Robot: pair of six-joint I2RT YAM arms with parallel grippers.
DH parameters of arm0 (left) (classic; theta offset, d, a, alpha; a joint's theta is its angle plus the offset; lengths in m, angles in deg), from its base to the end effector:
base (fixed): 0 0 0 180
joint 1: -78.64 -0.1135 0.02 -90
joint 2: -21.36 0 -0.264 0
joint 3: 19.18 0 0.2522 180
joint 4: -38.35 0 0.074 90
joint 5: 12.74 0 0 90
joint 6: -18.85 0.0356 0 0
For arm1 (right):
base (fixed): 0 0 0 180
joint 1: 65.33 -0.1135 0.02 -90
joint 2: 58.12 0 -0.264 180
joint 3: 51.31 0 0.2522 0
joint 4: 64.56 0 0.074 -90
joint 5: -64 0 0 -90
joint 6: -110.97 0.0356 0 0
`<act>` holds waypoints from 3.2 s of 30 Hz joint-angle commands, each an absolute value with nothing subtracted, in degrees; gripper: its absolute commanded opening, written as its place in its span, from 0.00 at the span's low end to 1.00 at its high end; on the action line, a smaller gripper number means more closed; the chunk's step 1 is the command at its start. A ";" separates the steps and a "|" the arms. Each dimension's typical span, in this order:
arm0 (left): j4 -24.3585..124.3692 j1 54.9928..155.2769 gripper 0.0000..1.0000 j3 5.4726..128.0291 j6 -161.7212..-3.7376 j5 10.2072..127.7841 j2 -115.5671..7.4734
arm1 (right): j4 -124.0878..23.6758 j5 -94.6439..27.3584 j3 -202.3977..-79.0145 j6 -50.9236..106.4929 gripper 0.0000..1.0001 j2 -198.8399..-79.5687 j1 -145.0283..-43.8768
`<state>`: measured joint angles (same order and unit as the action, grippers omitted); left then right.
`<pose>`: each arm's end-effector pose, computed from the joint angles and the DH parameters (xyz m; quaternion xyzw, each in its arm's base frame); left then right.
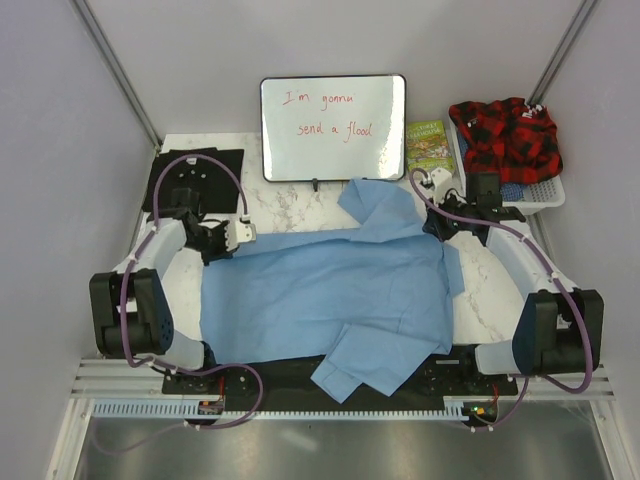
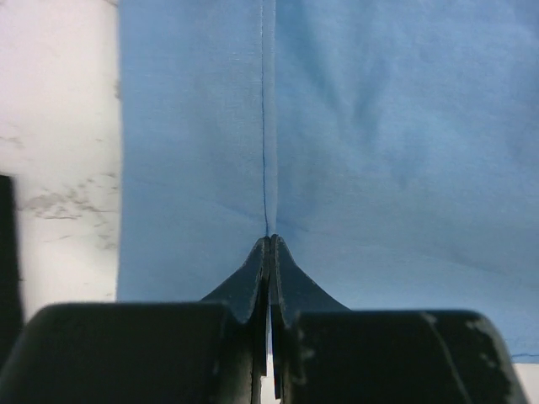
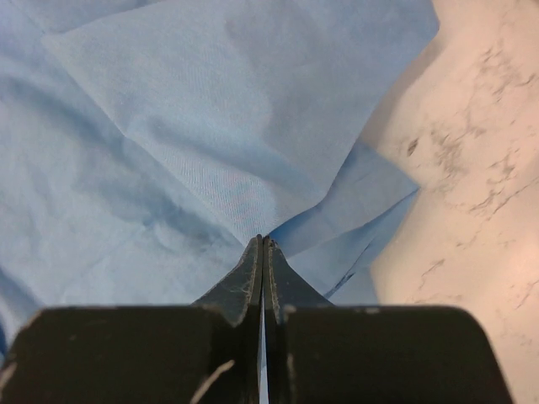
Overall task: Fold and stack the long sleeve shirts
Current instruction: Fold the shirt
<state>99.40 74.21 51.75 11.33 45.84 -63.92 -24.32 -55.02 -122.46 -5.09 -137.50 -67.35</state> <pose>0.2695 0.0023 0.2131 0.6280 0.7201 -0.1108 0.2735 0.2899 0.0275 0.2582 -0.3058 0.8566 0.1577 0.3845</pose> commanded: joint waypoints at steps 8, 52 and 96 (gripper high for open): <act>96.49 73.89 0.17 45.91 16.22 50.45 -62.93 | -12.94 -54.74 -117.97 -21.90 0.02 -136.16 -67.87; 95.88 77.93 0.57 71.31 -20.70 48.52 -83.24 | -15.99 -50.71 -164.01 4.07 0.81 -172.35 -68.49; 103.17 77.93 0.95 75.44 -21.23 44.30 -76.29 | -17.85 -57.47 -170.19 0.76 0.90 -184.42 -68.67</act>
<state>101.76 77.77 73.56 -21.24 46.62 -78.06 -17.96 -56.98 -168.09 2.56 -184.38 -69.29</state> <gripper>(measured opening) 0.919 0.877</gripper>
